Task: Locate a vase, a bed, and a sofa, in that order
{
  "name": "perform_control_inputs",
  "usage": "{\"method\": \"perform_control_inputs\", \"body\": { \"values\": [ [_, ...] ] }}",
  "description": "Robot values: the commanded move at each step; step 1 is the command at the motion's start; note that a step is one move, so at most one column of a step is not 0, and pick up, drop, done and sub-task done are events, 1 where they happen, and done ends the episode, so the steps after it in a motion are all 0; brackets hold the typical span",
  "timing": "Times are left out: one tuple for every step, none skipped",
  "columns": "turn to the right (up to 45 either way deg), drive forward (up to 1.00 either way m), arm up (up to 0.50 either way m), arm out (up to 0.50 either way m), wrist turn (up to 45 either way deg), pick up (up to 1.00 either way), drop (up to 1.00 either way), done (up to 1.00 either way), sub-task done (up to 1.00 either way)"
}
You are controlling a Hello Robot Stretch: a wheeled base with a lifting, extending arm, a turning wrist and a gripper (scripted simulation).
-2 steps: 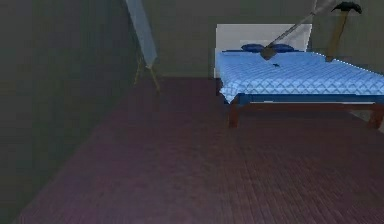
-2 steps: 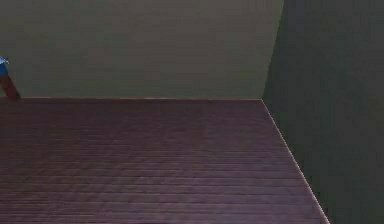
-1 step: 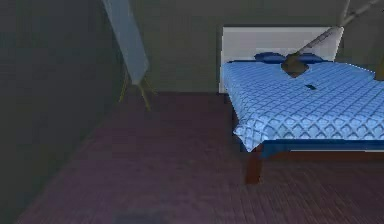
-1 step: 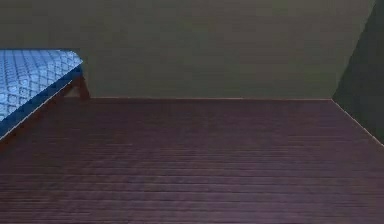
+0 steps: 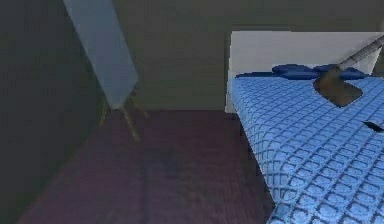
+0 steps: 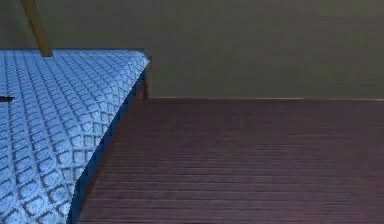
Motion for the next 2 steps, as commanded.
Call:
{"method": "perform_control_inputs", "body": {
  "values": [
    [39.0,0.0,0.0,0.0,0.0,0.0,0.0,0.0,0.0],
    [0.0,0.0,0.0,0.0,0.0,0.0,0.0,0.0,1.0]
  ]
}}
